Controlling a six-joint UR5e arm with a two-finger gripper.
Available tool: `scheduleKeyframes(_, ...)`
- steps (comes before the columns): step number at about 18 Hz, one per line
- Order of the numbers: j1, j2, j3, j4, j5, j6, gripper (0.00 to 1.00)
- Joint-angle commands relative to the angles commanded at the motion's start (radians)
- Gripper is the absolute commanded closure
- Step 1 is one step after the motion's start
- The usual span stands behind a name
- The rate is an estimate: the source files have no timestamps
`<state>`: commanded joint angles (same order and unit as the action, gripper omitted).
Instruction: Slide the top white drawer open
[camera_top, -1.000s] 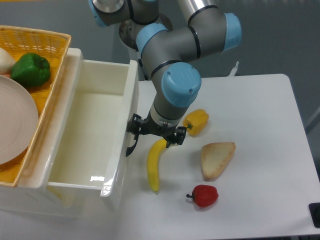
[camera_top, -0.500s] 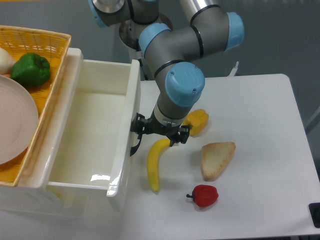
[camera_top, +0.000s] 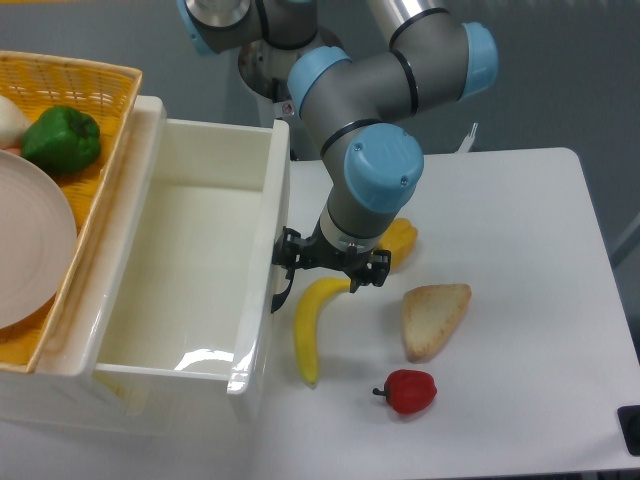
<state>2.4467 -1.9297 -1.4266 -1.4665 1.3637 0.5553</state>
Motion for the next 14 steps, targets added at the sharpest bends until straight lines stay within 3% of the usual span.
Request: scheduleKeyframes(14, 0.044, -0.005, -0.009, 0.002, -0.121, 0.002, 0.0)
